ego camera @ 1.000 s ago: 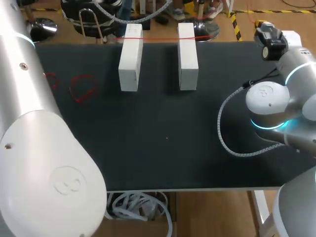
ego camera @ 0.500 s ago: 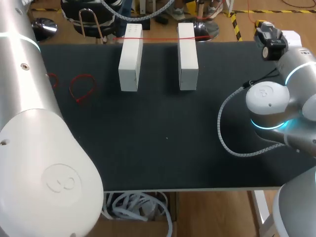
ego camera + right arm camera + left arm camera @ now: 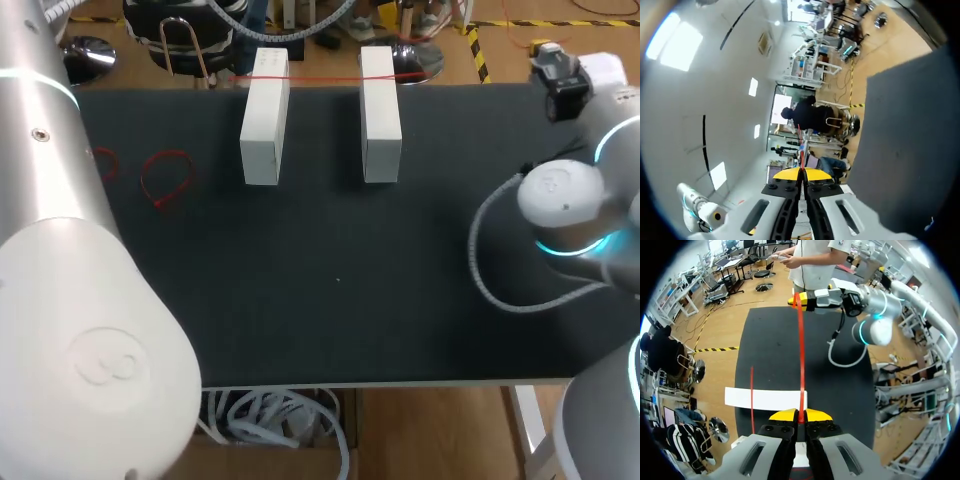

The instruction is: Grab the tape and strap the tape.

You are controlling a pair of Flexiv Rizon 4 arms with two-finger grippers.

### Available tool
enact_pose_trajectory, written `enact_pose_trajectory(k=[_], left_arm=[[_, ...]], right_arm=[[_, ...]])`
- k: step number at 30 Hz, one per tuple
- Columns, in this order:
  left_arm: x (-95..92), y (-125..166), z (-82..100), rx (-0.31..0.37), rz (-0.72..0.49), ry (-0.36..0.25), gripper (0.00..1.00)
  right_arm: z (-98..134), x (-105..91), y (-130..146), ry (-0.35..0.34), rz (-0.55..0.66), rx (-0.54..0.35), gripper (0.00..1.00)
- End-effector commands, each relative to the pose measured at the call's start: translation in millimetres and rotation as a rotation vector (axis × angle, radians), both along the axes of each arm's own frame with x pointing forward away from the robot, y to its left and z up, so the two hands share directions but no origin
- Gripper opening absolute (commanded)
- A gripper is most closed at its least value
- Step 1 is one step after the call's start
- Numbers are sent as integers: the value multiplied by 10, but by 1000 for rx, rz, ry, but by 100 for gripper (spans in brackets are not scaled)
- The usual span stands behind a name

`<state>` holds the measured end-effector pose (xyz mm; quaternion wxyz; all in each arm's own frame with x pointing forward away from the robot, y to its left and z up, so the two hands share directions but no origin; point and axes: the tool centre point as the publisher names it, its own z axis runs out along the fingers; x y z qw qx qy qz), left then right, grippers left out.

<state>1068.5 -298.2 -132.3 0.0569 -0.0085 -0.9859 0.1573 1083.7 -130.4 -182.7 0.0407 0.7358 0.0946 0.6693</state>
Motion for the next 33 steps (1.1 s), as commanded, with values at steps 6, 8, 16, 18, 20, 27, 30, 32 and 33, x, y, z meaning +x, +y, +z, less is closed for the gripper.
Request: enact_pose_trajectory(k=[6, 8, 16, 18, 20, 27, 30, 32, 33], left_arm=[[4, -10, 11, 5, 0, 1, 0], [4, -10, 11, 5, 0, 1, 0], [4, -10, 11, 5, 0, 1, 0], [4, -10, 11, 5, 0, 1, 0], [4, -10, 11, 5, 0, 1, 0], [4, -10, 11, 5, 0, 1, 0], [4, -10, 11, 5, 0, 1, 0], [4, -10, 11, 5, 0, 1, 0], [4, -10, 11, 5, 0, 1, 0]], right_arm=[[284, 3, -269, 119, 215, -593, 0], [311, 5, -292, 147, 275, -769, 0], [408, -10, -393, 243, 411, -1171, 0], [431, -7, -410, 255, 472, -1344, 0], [458, 15, -408, 250, 514, -1445, 0], [539, 11, -261, 204, 686, -1873, 0], [544, -6, -228, 115, 748, -1962, 0], [555, -21, -192, 156, 757, -2045, 0], [555, -25, -177, 148, 779, -2085, 0]])
